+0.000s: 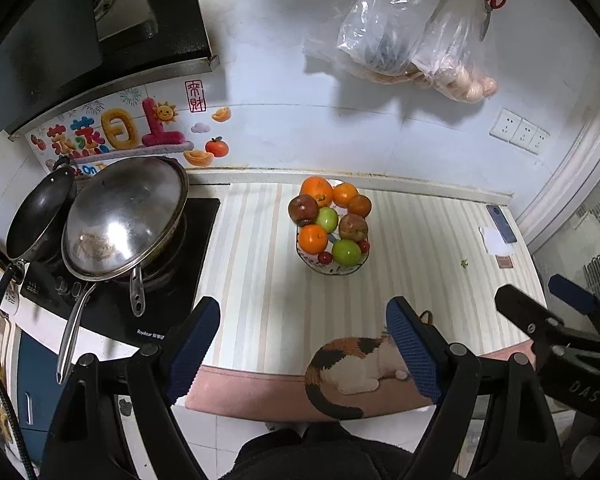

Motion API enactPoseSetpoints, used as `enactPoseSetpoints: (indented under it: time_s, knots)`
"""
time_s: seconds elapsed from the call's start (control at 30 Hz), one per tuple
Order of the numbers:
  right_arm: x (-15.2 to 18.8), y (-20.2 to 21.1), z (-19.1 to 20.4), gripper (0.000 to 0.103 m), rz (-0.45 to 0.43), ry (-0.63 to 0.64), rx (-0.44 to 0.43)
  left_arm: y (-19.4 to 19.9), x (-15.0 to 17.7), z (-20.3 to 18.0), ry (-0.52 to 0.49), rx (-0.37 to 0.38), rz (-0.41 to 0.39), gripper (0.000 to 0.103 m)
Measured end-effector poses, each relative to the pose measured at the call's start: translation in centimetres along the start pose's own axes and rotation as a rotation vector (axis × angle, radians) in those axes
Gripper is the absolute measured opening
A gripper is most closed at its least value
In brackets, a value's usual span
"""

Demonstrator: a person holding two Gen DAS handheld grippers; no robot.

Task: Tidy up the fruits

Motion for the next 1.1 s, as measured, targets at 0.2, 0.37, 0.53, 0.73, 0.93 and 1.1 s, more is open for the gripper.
enactPoseSetpoints:
  time_s: [0.2,0.37,0.53,0.73,0.93,1.1]
  knots:
    - [-0.4,-3.2,0.0,0.099,0.028,-0.007,0.009,-2.0,-0.9,0.7,0.004,-0.01,-0.002,0.098]
    - [-1.1,-5.8,0.4,0.099,0.041,0.009,0.027,-3.9,-1.7,1.7,0.0,-0.052,-0.005,0.099]
    - [-1.6,-7.8,0.8,0.099,0.054,0.014,0.035,-5.9,-2.0,2.9,0.004,-0.096,0.009,0.099]
    - [-1.6,-9.1,1.0,0.099,0.063,0.019,0.044,-7.6,-1.6,3.6,0.01,-0.111,0.042,0.099]
    - [-1.7,-9.5,0.7,0.1,0.069,0.013,0.048,-7.8,-1.5,3.7,0.017,-0.11,0.045,0.099]
    - [-1.8,-9.6,0.4,0.102,0.07,0.008,0.047,-7.6,-1.7,3.9,0.015,-0.11,0.038,0.099]
Point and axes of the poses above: each gripper's, at about its wrist camera, not at the fingertips, and y roughly against the way its jaws point, z to its left, x to its underside, the point moved 9 cm from there along -y, roughly the way its jaws point, and after that the axes turned 12 degrees about x, right-handed, at the moved point
